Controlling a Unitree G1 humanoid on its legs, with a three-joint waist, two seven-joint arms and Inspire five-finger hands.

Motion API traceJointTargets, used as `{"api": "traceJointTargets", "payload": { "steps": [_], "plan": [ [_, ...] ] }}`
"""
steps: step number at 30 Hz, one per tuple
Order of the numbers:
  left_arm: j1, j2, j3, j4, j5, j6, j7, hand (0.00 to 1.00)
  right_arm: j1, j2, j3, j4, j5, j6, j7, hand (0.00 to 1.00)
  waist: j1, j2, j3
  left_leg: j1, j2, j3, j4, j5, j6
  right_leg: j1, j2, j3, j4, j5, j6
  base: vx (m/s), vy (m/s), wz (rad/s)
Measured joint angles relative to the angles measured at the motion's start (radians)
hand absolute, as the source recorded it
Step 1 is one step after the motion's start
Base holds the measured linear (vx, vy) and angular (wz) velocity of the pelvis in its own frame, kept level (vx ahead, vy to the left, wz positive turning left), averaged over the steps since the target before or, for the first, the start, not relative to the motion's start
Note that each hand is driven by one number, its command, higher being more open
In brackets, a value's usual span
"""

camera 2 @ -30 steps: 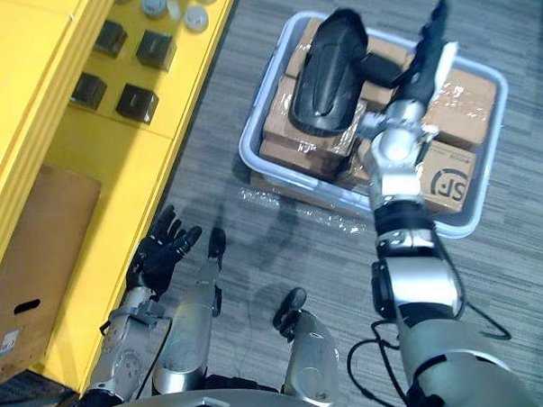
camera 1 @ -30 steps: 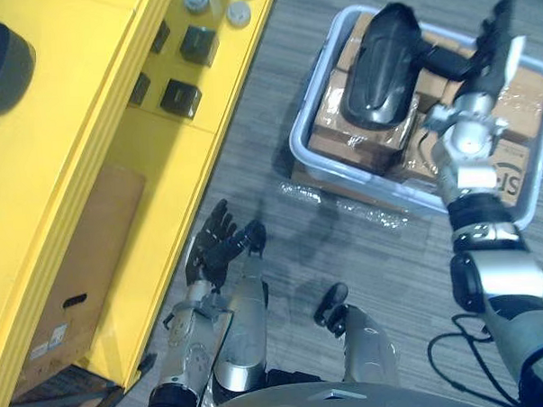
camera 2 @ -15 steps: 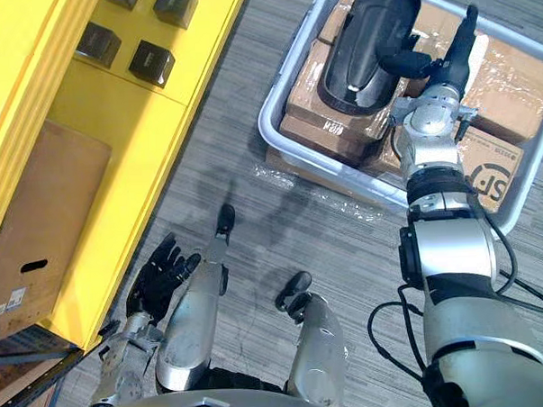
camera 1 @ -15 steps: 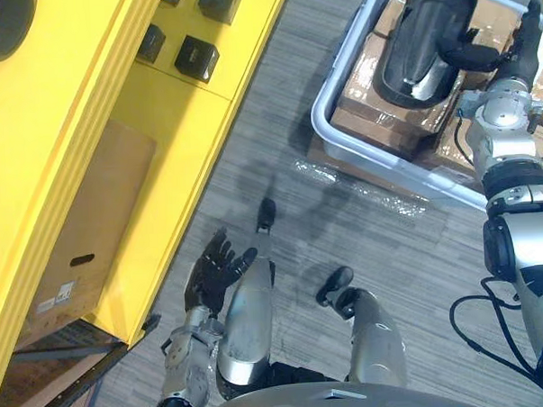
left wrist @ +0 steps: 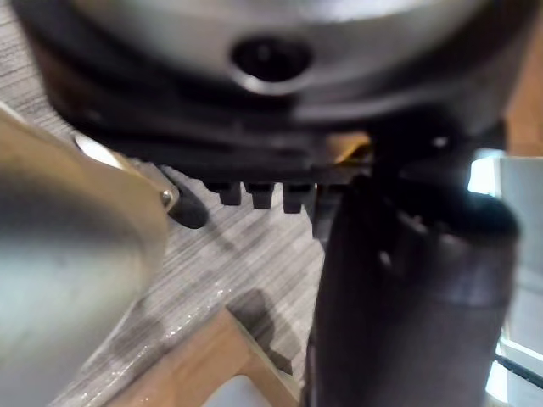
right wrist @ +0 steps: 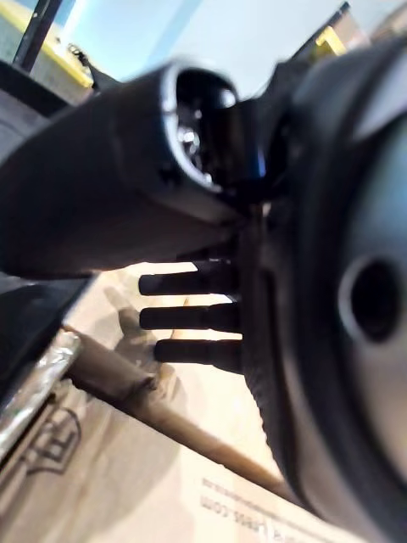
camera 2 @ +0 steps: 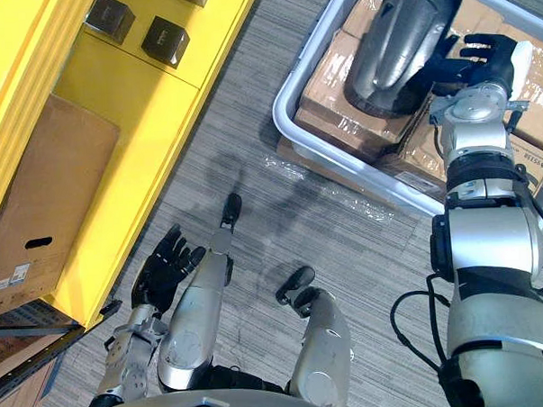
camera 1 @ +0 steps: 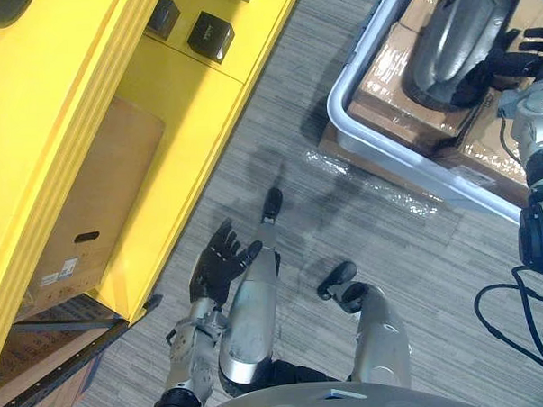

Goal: Walk over and take three plastic housings, then place them on the shelf

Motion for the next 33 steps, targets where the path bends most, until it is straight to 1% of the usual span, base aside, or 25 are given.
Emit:
{"api": "traceJointTargets", "payload": {
  "steps": [2,4,6,8,10,11,13,14,16,17,18,19,20,21,22,23,24,25,26,28,29,31,33],
  "plan": [
    [0.0,-0.009,0.01,-0.001,-0.001,0.0,-0.016,1.0,0.002,-0.005,0.014,0.002,-0.038,0.032,0.0,0.0,0.0,0.0,0.0,0.002,-0.005,-0.001,0.001,0.001,0.001,0.002,-0.007,-0.005,0.008,-0.004,-0.003,0.03,-0.056,0.08],
    [0.001,-0.009,0.014,-0.01,-0.001,-0.001,-0.028,1.0,0.011,0.007,0.042,0.002,-0.086,0.084,0.006,0.0,0.003,-0.002,0.0,0.007,-0.005,-0.003,0.007,0.001,0.001,0.014,-0.008,-0.014,0.006,-0.007,0.0,0.04,-0.069,0.06],
    [0.002,-0.009,0.023,-0.027,-0.001,-0.001,-0.04,1.0,0.025,0.014,0.05,-0.001,-0.116,0.084,0.016,0.0,0.003,-0.006,0.001,0.025,-0.004,-0.006,0.008,-0.001,0.0,0.04,-0.008,-0.026,0.0,-0.007,0.001,0.03,-0.058,0.07],
    [0.004,-0.008,0.034,-0.064,-0.001,0.0,-0.042,1.0,0.035,0.042,0.047,-0.001,-0.12,0.113,0.053,0.0,0.003,-0.011,0.001,0.057,-0.003,-0.006,0.008,-0.011,-0.003,0.079,-0.006,-0.036,-0.014,-0.009,0.003,0.01,-0.057,0.08],
    [0.008,-0.003,0.045,-0.141,0.0,0.002,-0.044,1.0,0.094,0.087,-0.013,-0.006,-0.142,0.133,0.061,0.0,0.005,-0.02,-0.001,0.097,-0.001,-0.006,0.009,-0.023,-0.003,0.14,0.001,-0.052,-0.042,-0.009,0.004,0.01,-0.047,0.14],
    [0.008,0.0,0.049,-0.159,0.001,0.003,-0.045,1.0,0.11,0.093,-0.024,-0.009,-0.15,0.135,0.064,0.0,0.008,-0.024,-0.001,0.106,-0.001,-0.006,0.009,-0.026,0.0,0.153,0.004,-0.054,-0.05,-0.008,0.006,0.02,-0.033,0.07],
    [0.011,0.023,0.063,-0.202,0.002,0.004,-0.045,1.0,0.165,0.122,-0.075,-0.022,-0.158,0.138,0.077,0.0,0.015,-0.044,-0.005,0.127,0.009,-0.003,0.007,-0.031,-0.005,0.188,0.021,-0.056,-0.087,0.002,0.018,0.02,-0.013,-0.03],
    [0.011,0.045,0.072,-0.214,0.007,0.006,-0.044,1.0,0.205,0.152,-0.111,-0.028,-0.168,0.135,0.086,0.0,0.017,-0.059,-0.006,0.147,0.015,0.0,0.005,-0.036,-0.005,0.216,0.034,-0.057,-0.115,0.013,0.021,0.05,-0.032,-0.03],
    [0.014,0.071,0.076,-0.22,0.009,0.018,-0.037,1.0,0.272,0.195,-0.191,-0.031,-0.178,0.113,0.08,0.0,0.017,-0.071,-0.012,0.188,0.021,0.004,-0.006,-0.038,-0.003,0.277,0.054,-0.063,-0.175,0.035,0.033,0.06,-0.031,-0.02],
    [0.018,0.078,0.081,-0.223,0.011,0.029,-0.037,1.0,0.307,0.221,-0.23,-0.031,-0.185,0.1,0.076,0.0,0.017,-0.08,-0.025,0.206,0.027,0.011,-0.018,-0.039,-0.002,0.302,0.07,-0.062,-0.217,0.052,0.032,0.04,-0.011,-0.11],
    [0.025,0.082,0.086,-0.227,0.012,0.032,-0.036,1.0,0.322,0.239,-0.247,-0.03,-0.191,0.091,0.067,0.0,0.016,-0.087,-0.035,0.211,0.031,0.015,-0.024,-0.039,-0.002,0.309,0.078,-0.06,-0.236,0.062,0.035,0.04,-0.003,-0.19],
    [0.034,0.089,0.091,-0.237,0.046,0.032,-0.033,1.0,0.353,0.27,-0.269,-0.026,-0.194,0.072,0.043,0.0,0.014,-0.103,-0.05,0.225,0.038,0.026,-0.039,-0.039,-0.002,0.326,0.092,-0.053,-0.274,0.08,0.034,0.05,-0.011,-0.22],
    [0.036,0.103,0.089,-0.243,0.077,0.036,-0.028,1.0,0.379,0.291,-0.28,-0.019,-0.195,0.058,0.019,0.0,0.012,-0.112,-0.059,0.242,0.043,0.033,-0.048,-0.039,-0.001,0.35,0.106,-0.049,-0.314,0.098,0.037,0.05,-0.014,-0.19],
    [0.036,0.109,0.087,-0.251,0.094,0.044,-0.024,1.0,0.389,0.301,-0.287,-0.017,-0.196,0.057,0.007,0.0,0.008,-0.114,-0.061,0.255,0.045,0.036,-0.055,-0.039,-0.001,0.364,0.113,-0.047,-0.334,0.108,0.036,0.03,-0.019,-0.13],
    [0.034,0.117,0.078,-0.267,0.121,0.061,-0.015,1.0,0.406,0.312,-0.294,-0.017,-0.216,0.052,-0.014,0.0,-0.001,-0.115,-0.063,0.274,0.047,0.042,-0.064,-0.039,-0.001,0.391,0.122,-0.044,-0.369,0.124,0.039,0.01,-0.011,-0.11],
    [0.032,0.118,0.072,-0.277,0.129,0.074,-0.011,1.0,0.417,0.313,-0.294,-0.016,-0.227,0.046,-0.024,0.0,-0.001,-0.115,-0.067,0.284,0.048,0.049,-0.072,-0.038,0.001,0.398,0.126,-0.036,-0.382,0.132,0.039,-0.01,-0.005,-0.2],
    [0.031,0.117,0.063,-0.291,0.14,0.09,-0.008,1.0,0.435,0.313,-0.294,-0.008,-0.244,0.028,-0.043,0.0,-0.006,-0.115,-0.087,0.296,0.05,0.061,-0.087,-0.035,0.005,0.407,0.134,-0.023,-0.409,0.15,0.041,0.0,0.003,-0.27],
    [0.028,0.117,0.056,-0.31,0.165,0.119,-0.002,1.0,0.448,0.313,-0.294,0.003,-0.274,0.011,-0.059,0.0,-0.015,-0.116,-0.106,0.315,0.05,0.076,-0.111,-0.029,0.009,0.419,0.137,-0.016,-0.434,0.164,0.043,0.01,0.01,-0.24],
    [0.026,0.118,0.052,-0.316,0.168,0.131,-0.001,1.0,0.454,0.314,-0.294,0.004,-0.283,0.006,-0.066,0.0,-0.021,-0.115,-0.113,0.325,0.049,0.081,-0.12,-0.027,0.01,0.425,0.138,-0.013,-0.442,0.168,0.045,0.02,0.012,-0.29],
    [0.004,0.121,0.02,-0.32,0.202,0.215,0.001,1.0,0.486,0.315,-0.292,0.003,-0.335,-0.024,-0.098,0.0,-0.041,-0.117,-0.167,0.356,0.046,0.115,-0.149,-0.02,0.015,0.443,0.138,0.016,-0.485,0.194,0.051,0.04,0.019,-0.31],
    [-0.004,0.123,0.011,-0.321,0.211,0.232,0.001,1.0,0.492,0.315,-0.289,0.003,-0.348,-0.032,-0.104,0.0,-0.047,-0.117,-0.179,0.359,0.045,0.12,-0.149,-0.021,0.016,0.446,0.138,0.022,-0.494,0.199,0.051,0.06,0.015,-0.29],
    [-0.048,0.136,-0.031,-0.322,0.245,0.311,0.001,1.0,0.493,0.325,-0.278,0.0,-0.383,-0.051,-0.121,0.0,-0.07,-0.116,-0.204,0.392,0.046,0.15,-0.149,-0.024,0.019,0.473,0.14,0.047,-0.523,0.216,0.053,0.02,0.0,-0.28],
    [-0.069,0.138,-0.056,-0.322,0.246,0.35,0.002,1.0,0.496,0.333,-0.253,-0.014,-0.392,-0.055,-0.135,0.0,-0.088,-0.114,-0.226,0.401,0.048,0.162,-0.151,-0.026,0.019,0.478,0.142,0.06,-0.532,0.223,0.05,-0.03,-0.001,-0.22]
  ]
}}
